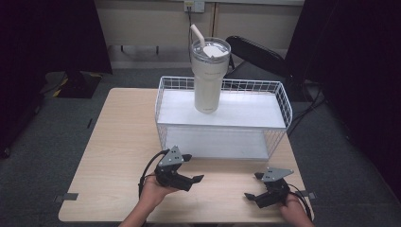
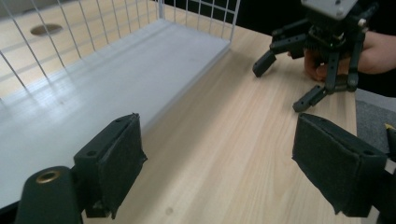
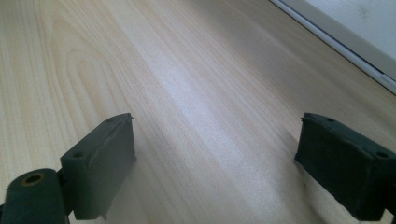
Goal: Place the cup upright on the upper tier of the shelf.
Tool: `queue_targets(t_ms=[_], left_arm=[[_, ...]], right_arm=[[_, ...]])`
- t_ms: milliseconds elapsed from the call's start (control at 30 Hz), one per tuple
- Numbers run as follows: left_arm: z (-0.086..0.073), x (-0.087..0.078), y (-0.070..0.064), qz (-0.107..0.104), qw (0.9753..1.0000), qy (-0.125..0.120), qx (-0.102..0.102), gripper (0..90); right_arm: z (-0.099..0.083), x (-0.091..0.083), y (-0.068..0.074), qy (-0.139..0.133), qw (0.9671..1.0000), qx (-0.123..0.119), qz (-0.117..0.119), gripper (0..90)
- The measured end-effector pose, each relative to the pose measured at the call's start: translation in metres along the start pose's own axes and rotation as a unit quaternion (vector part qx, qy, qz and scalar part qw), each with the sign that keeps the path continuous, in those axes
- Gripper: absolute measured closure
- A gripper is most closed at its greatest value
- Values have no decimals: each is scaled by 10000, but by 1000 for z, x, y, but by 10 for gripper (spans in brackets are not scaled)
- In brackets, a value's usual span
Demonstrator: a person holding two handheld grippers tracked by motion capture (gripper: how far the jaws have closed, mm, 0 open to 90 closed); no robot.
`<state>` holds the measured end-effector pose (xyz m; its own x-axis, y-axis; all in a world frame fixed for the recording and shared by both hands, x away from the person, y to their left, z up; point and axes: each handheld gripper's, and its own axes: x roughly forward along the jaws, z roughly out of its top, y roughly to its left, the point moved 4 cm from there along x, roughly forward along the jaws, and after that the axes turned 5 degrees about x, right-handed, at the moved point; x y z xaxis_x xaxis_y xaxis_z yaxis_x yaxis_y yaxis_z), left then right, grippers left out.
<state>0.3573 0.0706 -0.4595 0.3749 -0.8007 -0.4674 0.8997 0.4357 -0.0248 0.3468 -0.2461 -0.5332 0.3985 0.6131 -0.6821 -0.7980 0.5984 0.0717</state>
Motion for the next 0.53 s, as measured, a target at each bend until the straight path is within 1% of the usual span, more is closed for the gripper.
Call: queue_targets(t_ms=[100,233,267,367,400,467,533], left_arm=[[-12,4,-2,-24,9999,112,-39,159],[-25,9,-4,-30,9994,343,-35,159],[-27,9,-4,-11,9992,407,24,159],[-31,12,-7,-47,9990,445,10,159],[-32,12,-7,-23,9988,485,52,159],[-33,13,-7,-32,9989,475,10,159],[-34,15,-8,-19,9988,492,9,159]], right_arm=[[0,0,0,0,10000,0,1,106],[0,0,0,0,10000,-1,0,106],[0,0,0,0,10000,-2,0,106],[0,0,0,0,10000,1,0,106],[0,0,0,0,10000,0,0,106],[0,0,0,0,10000,-1,0,106],[0,0,0,1,10000,0,2,106]])
